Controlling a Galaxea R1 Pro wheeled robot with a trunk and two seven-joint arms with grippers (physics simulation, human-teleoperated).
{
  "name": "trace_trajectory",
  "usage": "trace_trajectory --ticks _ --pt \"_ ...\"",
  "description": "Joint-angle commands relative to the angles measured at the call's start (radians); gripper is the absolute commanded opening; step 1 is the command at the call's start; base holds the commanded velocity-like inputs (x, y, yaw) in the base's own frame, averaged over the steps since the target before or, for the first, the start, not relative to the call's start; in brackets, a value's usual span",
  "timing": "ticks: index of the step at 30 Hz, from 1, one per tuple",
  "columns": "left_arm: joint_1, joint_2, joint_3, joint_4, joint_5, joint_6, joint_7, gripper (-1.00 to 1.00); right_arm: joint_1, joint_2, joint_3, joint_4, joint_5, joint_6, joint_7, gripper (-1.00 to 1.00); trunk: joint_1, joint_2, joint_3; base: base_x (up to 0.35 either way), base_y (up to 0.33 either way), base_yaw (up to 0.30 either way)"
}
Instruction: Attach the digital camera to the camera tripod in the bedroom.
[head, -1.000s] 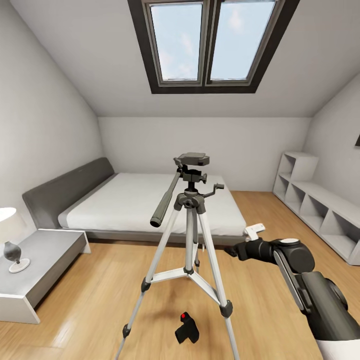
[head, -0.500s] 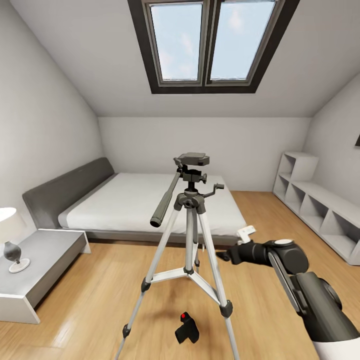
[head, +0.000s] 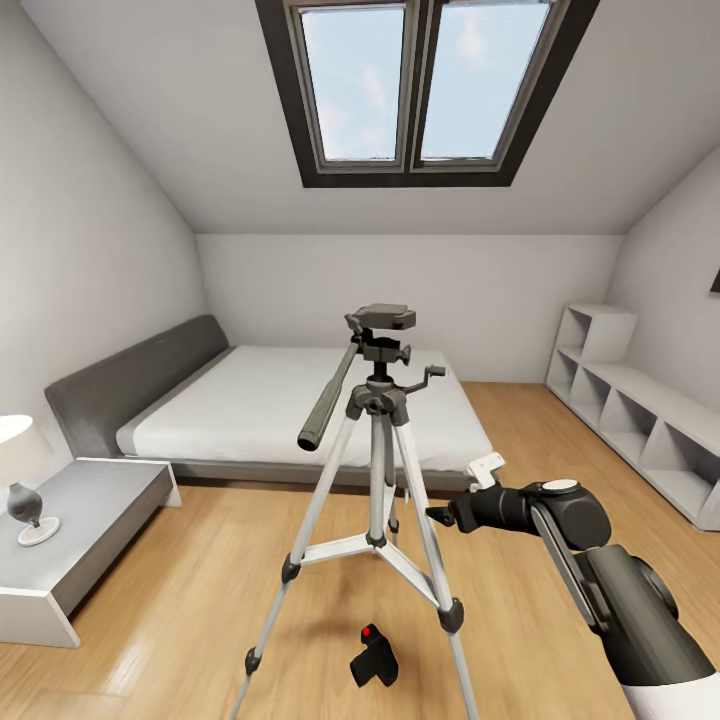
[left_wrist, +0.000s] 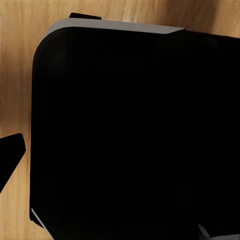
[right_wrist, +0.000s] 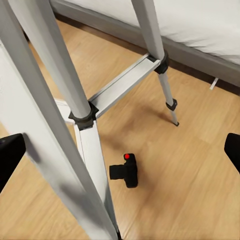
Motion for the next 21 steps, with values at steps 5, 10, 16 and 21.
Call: trace_trajectory --ticks 5,10,16,21 --pt "0.000 0.000 0.003 -0.001 0.009 -0.002 0.000 1.00 -0.001 0.000 0.002 -0.001 0.005 0.004 0.005 1.00 0.000 -0.001 -0.001 0.000 0.000 0.000" --pt "0.000 0.000 0.003 -0.001 0.009 -0.002 0.000 1.00 -0.001 0.000 0.004 0.000 0.004 0.004 0.005 1.00 0.000 -0.001 -0.001 0.000 0.000 0.000" --pt "0.000 0.000 0.003 0.000 0.009 -0.002 0.000 1.00 -0.001 0.001 0.005 0.002 0.003 0.004 0.006 1.00 0.000 -0.001 -0.001 0.000 0.000 0.000" --pt "0.000 0.000 0.003 -0.001 0.009 -0.002 0.000 1.00 -0.001 0.001 0.015 0.002 0.005 0.004 0.007 1.00 0.000 -0.001 -0.001 0.000 0.000 0.000"
